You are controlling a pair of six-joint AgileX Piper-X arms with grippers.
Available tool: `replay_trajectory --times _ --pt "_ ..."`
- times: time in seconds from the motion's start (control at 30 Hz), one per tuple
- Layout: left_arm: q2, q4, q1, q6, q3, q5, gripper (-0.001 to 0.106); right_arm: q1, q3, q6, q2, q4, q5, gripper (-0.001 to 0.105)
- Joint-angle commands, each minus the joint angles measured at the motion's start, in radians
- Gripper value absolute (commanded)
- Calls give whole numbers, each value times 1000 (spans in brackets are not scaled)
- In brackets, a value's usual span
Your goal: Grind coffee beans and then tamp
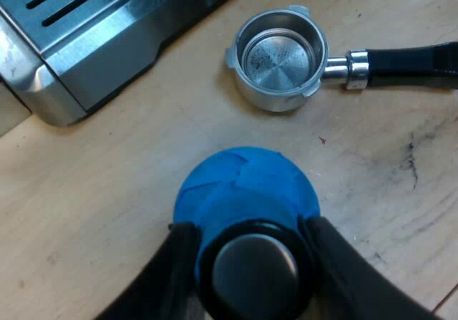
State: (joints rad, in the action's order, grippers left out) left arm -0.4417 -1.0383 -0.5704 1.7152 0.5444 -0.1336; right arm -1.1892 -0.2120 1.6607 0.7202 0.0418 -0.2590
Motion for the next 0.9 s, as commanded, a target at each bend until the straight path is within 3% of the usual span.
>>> replay_trajectory --times 0.03,0.33,0.63,0.9 --pt "5 28 -2 7 1 -5 0 -2 19 12 -9 -16 11 71" --pt "5 17 -2 -28 25 -5 0 -2 29 20 -9 -8 11 71" --pt "-63 19 -6 -78 125 -14 0 -2 29 20 -9 -8 11 71" --pt "-168 28 -90 -82 200 -22 0 -2 29 20 -9 -8 11 71"
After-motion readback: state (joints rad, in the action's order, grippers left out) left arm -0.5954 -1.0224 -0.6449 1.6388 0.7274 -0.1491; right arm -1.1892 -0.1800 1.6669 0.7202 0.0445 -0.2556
